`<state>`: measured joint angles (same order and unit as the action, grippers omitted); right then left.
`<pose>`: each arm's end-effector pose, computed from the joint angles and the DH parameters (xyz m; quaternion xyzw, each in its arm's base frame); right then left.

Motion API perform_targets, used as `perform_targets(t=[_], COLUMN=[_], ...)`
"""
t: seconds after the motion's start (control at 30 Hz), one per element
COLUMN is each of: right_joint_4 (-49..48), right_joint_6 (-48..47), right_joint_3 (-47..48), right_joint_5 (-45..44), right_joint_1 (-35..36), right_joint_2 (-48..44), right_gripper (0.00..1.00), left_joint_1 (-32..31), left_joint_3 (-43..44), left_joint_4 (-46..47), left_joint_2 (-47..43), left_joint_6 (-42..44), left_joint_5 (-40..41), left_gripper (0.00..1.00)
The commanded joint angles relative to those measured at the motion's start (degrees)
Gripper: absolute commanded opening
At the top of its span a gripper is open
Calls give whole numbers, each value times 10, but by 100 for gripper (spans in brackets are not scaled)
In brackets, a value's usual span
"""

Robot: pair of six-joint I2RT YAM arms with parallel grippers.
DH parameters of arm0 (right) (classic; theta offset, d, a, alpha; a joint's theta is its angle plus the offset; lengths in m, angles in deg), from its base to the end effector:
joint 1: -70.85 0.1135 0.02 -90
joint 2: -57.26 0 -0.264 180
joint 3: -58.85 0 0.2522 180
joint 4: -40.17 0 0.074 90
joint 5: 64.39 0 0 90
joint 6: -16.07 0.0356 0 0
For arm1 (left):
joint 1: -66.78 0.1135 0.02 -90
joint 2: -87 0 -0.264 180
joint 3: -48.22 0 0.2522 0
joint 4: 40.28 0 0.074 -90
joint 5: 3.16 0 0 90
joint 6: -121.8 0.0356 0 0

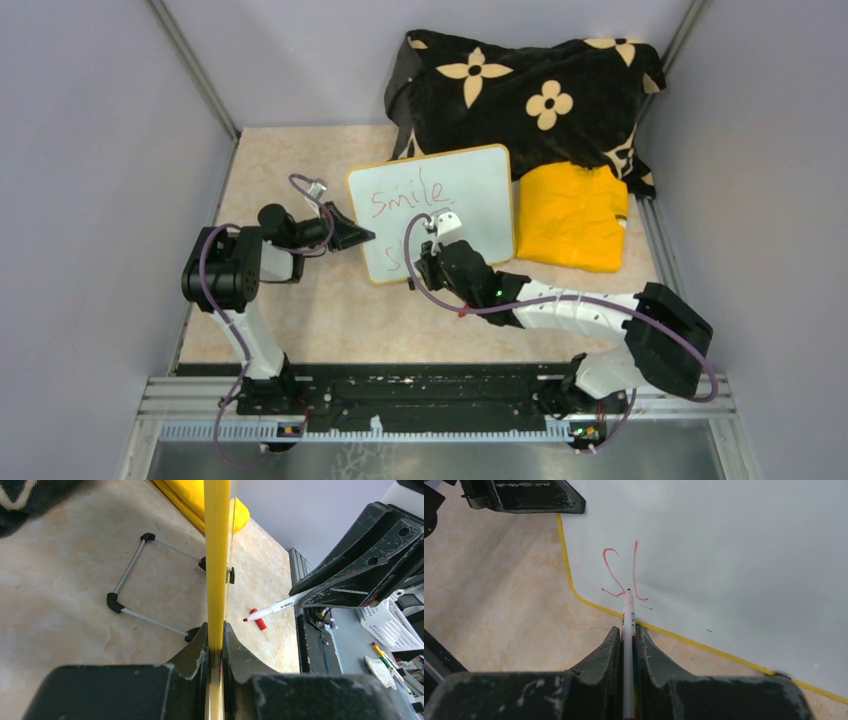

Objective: Write a sentence on the whiteboard

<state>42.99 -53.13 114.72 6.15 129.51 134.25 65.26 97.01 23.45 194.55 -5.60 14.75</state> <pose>0.1631 0.2451 0.2362 -0.1809 0.8115 0.2344 0.5037 0.3140 -0.0422 0.1569 0.2443 0.6534 -0.5735 0.4295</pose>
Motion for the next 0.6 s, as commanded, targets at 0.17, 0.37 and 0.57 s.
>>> perform_targets(t=[0.17,0.37,0.57], right_joint_4=[-34,-31,-24], right_joint_6=[-8,-6,-1], right_joint_3=[65,80,81], right_joint_5=[13,3,-13], right_joint_1=[2,1,-5], right_joint_2=[33,54,67], right_gripper=[0,0,0], left_joint_1=[-7,-7,-6], left_joint_3=[2,2,3], left_joint_4=[-37,-38,-39], left_joint_2=[7,6,9], left_joint_6=[35,36,36], left_joint_5=[14,14,14], left_gripper=[0,0,0])
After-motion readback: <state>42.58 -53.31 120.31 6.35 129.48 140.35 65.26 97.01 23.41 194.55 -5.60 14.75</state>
